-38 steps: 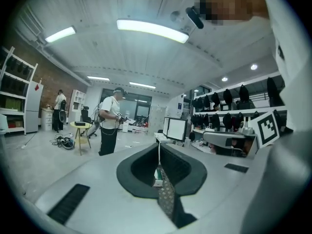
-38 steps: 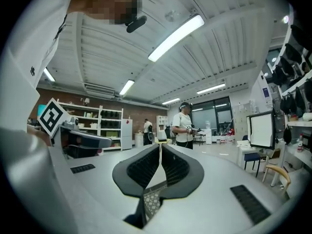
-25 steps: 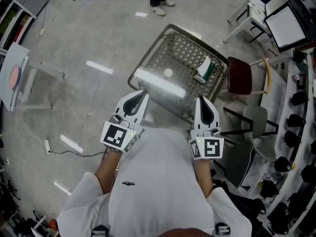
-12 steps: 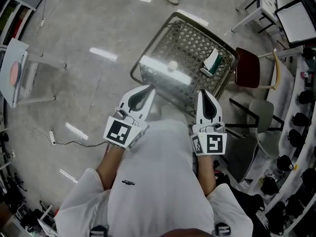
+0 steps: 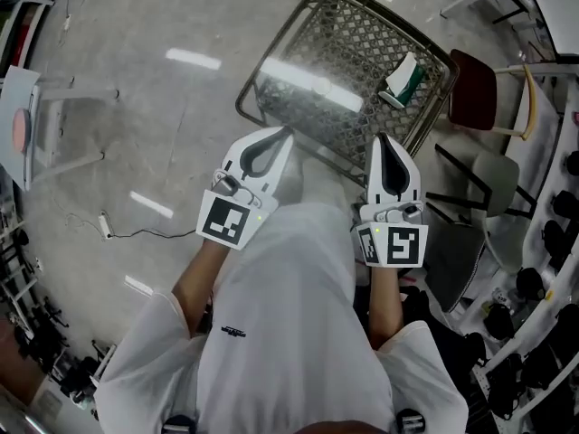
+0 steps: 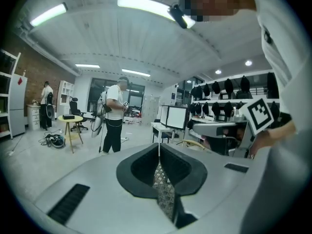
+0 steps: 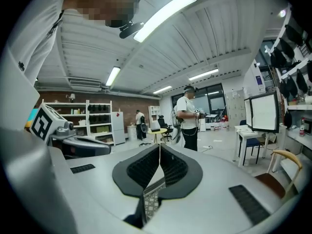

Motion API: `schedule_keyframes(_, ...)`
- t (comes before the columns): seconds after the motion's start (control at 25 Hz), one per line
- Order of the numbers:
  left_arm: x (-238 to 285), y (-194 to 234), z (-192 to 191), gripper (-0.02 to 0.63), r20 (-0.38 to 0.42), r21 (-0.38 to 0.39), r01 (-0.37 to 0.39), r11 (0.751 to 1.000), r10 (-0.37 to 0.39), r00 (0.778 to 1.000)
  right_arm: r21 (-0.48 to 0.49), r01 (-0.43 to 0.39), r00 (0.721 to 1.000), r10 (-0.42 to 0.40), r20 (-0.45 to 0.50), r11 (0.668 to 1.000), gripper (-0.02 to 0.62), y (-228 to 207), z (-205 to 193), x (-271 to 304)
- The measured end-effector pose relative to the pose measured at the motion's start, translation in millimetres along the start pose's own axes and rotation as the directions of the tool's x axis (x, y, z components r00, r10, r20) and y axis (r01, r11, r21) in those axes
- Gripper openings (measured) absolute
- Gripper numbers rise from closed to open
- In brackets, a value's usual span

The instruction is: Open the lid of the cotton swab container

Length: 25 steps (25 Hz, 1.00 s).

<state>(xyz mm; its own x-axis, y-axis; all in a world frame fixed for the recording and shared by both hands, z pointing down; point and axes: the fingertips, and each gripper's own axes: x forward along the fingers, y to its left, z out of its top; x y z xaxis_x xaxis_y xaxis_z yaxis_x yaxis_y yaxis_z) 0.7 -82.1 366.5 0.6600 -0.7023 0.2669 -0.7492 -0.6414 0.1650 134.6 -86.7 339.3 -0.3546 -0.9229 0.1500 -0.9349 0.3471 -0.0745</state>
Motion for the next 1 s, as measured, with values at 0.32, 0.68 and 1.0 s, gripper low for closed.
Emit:
schedule_keyframes(0.32,53,12,-62,0.009,-0.062,-0.003,0.022,1.0,-0.022,0.998,-0.028,-0.002,0.998,0.0,-0.069,1.0,0.0,-21,-37,26)
schedule_keyframes(0.68,105,43,-143,0.012,-0.107,-0.047,0.0,0.999,-0.005,0.994,-0.022,0.019,0.991,-0.022,-0.136,1.0,0.0,-36,-101,72)
schedule_keyframes(1.0,139,55,-207,0.185,-0.161,-0.007,0.04,0.999,-0.041,0.986,0.036,0.03,0.98,-0.022,-0.198,0.999,0.0,-39,-148,86)
